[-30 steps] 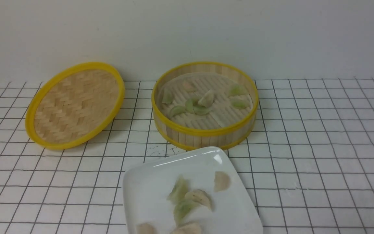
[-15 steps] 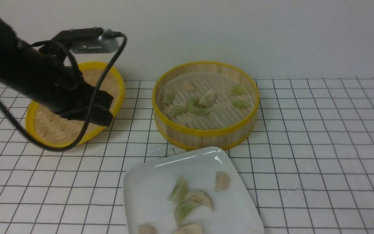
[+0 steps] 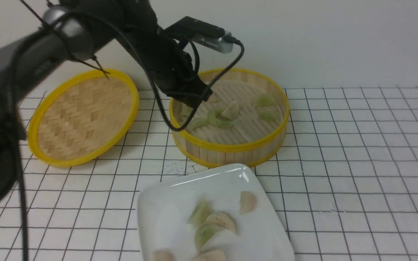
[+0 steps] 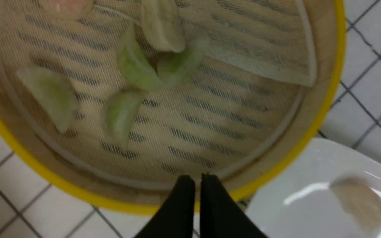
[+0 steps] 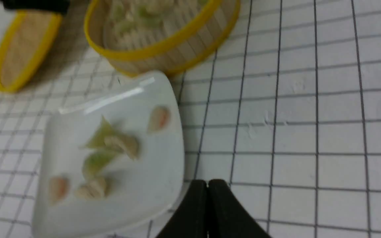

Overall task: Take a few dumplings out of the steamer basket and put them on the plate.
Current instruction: Use the left arm to grab a dumpling from the steamer

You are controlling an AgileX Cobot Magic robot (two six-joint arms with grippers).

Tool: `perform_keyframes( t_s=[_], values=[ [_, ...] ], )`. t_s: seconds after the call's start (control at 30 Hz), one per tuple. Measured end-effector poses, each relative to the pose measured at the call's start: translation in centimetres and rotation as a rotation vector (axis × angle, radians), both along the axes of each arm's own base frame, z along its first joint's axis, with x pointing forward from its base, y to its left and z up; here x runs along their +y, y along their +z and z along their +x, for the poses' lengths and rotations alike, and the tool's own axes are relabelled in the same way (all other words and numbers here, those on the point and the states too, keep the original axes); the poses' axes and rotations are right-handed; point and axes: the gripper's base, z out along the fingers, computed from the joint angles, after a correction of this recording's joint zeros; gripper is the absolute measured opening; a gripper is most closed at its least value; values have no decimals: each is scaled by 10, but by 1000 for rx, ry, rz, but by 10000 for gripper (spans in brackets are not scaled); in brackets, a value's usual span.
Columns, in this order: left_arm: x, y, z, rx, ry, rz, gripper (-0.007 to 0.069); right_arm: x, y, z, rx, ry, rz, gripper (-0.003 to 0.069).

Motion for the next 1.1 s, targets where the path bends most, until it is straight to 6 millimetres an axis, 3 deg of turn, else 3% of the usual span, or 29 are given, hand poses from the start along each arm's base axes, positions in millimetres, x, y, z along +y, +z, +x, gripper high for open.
perform_keyframes(
  t_s=[0.13,0.2,0.33,0.47,0.73,0.93,1.1],
  values=[
    [-14,-25,16,-17,18,64,102,1,1,12,73,29,-20,-10],
    [-17,-42,29,-51,62,131,203,2,1,15,84,34,-3,-10],
    [-16,-64,39,-64,100,168,317,3,3,17,65,33,10,-10],
    [-17,-84,42,-36,108,185,360,2,4,17,50,38,0,-10],
    [-22,-97,45,-40,106,181,357,2,4,17,45,44,-6,-10],
    [-23,-97,45,-34,124,171,157,2,4,17,45,45,-7,-10],
    [-23,-80,44,-14,140,173,153,2,4,17,44,46,-8,-10]
  ],
)
